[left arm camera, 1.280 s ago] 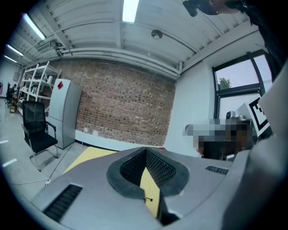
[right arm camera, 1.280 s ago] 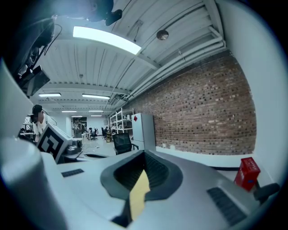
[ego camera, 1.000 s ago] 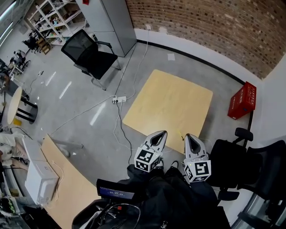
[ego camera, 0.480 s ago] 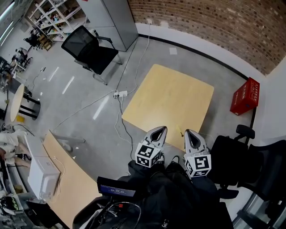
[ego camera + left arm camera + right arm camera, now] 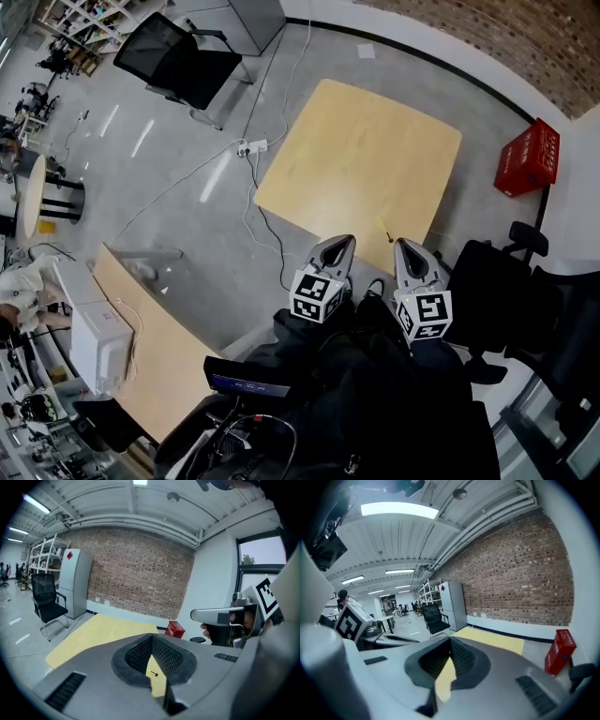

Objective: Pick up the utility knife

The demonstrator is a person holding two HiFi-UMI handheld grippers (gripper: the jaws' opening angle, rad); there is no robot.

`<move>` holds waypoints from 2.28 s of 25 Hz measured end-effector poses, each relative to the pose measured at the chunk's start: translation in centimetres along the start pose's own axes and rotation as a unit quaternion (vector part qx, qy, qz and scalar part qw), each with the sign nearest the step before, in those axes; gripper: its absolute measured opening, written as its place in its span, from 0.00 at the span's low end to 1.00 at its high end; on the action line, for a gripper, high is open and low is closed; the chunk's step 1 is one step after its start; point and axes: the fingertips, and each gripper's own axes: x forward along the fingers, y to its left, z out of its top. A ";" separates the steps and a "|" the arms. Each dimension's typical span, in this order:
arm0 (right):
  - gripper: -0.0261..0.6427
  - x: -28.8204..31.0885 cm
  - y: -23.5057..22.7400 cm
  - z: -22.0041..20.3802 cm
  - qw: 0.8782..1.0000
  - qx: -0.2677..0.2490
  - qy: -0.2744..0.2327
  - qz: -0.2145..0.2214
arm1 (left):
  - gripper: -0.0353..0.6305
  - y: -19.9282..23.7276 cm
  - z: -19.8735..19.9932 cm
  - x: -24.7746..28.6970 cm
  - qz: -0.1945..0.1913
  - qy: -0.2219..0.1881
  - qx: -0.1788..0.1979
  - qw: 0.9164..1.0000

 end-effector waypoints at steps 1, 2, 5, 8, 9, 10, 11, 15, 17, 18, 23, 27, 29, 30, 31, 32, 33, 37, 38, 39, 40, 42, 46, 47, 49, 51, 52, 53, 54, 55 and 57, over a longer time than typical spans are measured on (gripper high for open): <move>0.05 0.2 -0.1 -0.5 1.000 0.001 0.006 0.001 | 0.05 0.0 -0.6 0.1 0.001 0.006 -0.003 1.000; 0.05 0.4 -0.2 -1.1 1.000 0.002 0.013 0.002 | 0.05 0.2 -1.2 0.1 0.003 0.011 -0.004 1.000; 0.05 1.1 -0.2 -2.7 0.999 0.004 0.032 0.005 | 0.05 0.7 -3.1 0.2 0.008 0.031 -0.011 0.999; 0.05 1.7 0.1 -3.9 0.999 0.006 0.045 0.009 | 0.05 1.4 -4.7 0.2 0.013 0.046 -0.017 0.999; 0.05 2.0 0.2 -4.3 0.999 0.007 0.050 0.010 | 0.05 1.7 -5.2 0.2 0.015 0.049 -0.017 0.999; 0.05 2.2 0.2 -4.9 0.998 0.008 0.055 0.012 | 0.05 2.0 -5.6 0.2 0.016 0.053 -0.017 0.998; 0.05 2.5 0.1 -5.5 0.998 0.009 0.062 0.014 | 0.05 2.1 -6.1 0.3 0.018 0.057 -0.018 0.998; 0.05 3.4 0.1 -8.3 0.995 0.011 0.096 0.017 | 0.05 2.4 -7.8 0.3 0.021 0.078 -0.031 0.996; 0.05 4.0 0.1 -9.4 0.993 0.011 0.112 0.018 | 0.05 2.6 -8.8 0.3 0.021 0.090 -0.034 0.995; 0.05 4.4 0.0 -9.9 0.993 0.011 0.119 0.018 | 0.05 2.8 -9.4 0.3 0.021 0.095 -0.035 0.995; 0.05 5.7 -0.6 -12.5 0.988 0.011 0.152 0.021 | 0.05 3.5 -11.9 0.5 0.021 0.116 -0.045 0.992; 0.05 6.1 -1.1 -14.7 0.984 0.011 0.176 0.021 | 0.05 3.8 -13.0 0.3 0.026 0.134 -0.047 0.990; 0.05 6.3 -1.3 -15.6 0.982 0.010 0.190 0.020 | 0.05 3.9 -13.3 0.1 0.025 0.136 -0.050 0.989; 0.05 6.4 -1.5 -16.1 0.980 0.009 0.196 0.018 | 0.05 3.9 -13.5 0.0 0.025 0.139 -0.051 0.989; 0.05 6.6 -1.7 -16.5 0.979 0.008 0.202 0.017 | 0.05 4.0 -13.7 0.0 0.026 0.141 -0.052 0.988; 0.05 6.8 -1.9 -16.9 0.978 0.007 0.208 0.017 | 0.05 4.0 -14.0 0.0 0.026 0.142 -0.052 0.988; 0.05 7.0 -2.1 -17.4 0.977 0.006 0.214 0.016 | 0.05 4.1 -14.2 0.0 0.027 0.144 -0.051 0.988; 0.05 7.8 -2.8 -18.8 0.972 -0.005 0.234 0.021 | 0.05 4.1 -14.8 -0.3 0.028 0.149 -0.054 0.987; 0.05 8.1 -2.9 -19.0 0.971 -0.009 0.238 0.023 | 0.05 4.2 -14.9 -0.4 0.029 0.152 -0.054 0.986; 0.05 8.3 -3.0 -19.3 0.970 -0.014 0.242 0.025 | 0.05 4.4 -15.1 -0.5 0.030 0.154 -0.053 0.986; 0.05 8.5 -3.2 -19.5 0.969 -0.018 0.246 0.026 | 0.05 4.5 -15.2 -0.5 0.031 0.155 -0.055 0.986; 0.05 8.8 -3.6 -20.1 0.966 -0.025 0.254 0.026 | 0.05 4.7 -15.5 -0.6 0.035 0.157 -0.055 0.985; 0.07 9.4 -4.3 -21.7 0.961 -0.033 0.274 0.029 | 0.05 5.0 -16.0 -0.9 0.040 0.163 -0.051 0.985; 0.08 9.6 -4.4 -22.1 0.959 -0.034 0.280 0.030 | 0.05 5.0 -16.1 -0.9 0.040 0.164 -0.052 0.984; 0.11 10.1 -4.7 -23.0 0.955 -0.039 0.291 0.033 | 0.05 5.1 -16.4 -1.0 0.041 0.166 -0.053 0.984; 0.12 10.6 -5.1 -23.9 0.952 -0.046 0.301 0.034 | 0.05 5.0 -16.8 -1.1 0.041 0.170 -0.054 0.983; 0.13 10.8 -5.3 -24.2 0.950 -0.049 0.306 0.034 | 0.05 5.0 -17.0 -1.2 0.041 0.172 -0.055 0.983; 0.14 11.0 -5.5 -24.5 0.949 -0.053 0.310 0.033 | 0.05 5.0 -17.1 -1.3 0.041 0.173 -0.057 0.982; 0.14 11.2 -5.7 -24.8 0.948 -0.054 0.313 0.032 | 0.05 5.1 -17.2 -1.4 0.042 0.175 -0.060 0.982; 0.15 11.3 -5.9 -25.0 0.947 -0.055 0.316 0.031 | 0.05 5.2 -17.4 -1.6 0.043 0.177 -0.062 0.981; 0.15 11.6 -6.3 -25.4 0.945 -0.057 0.321 0.029 | 0.05 5.5 -17.8 -1.8 0.047 0.181 -0.061 0.981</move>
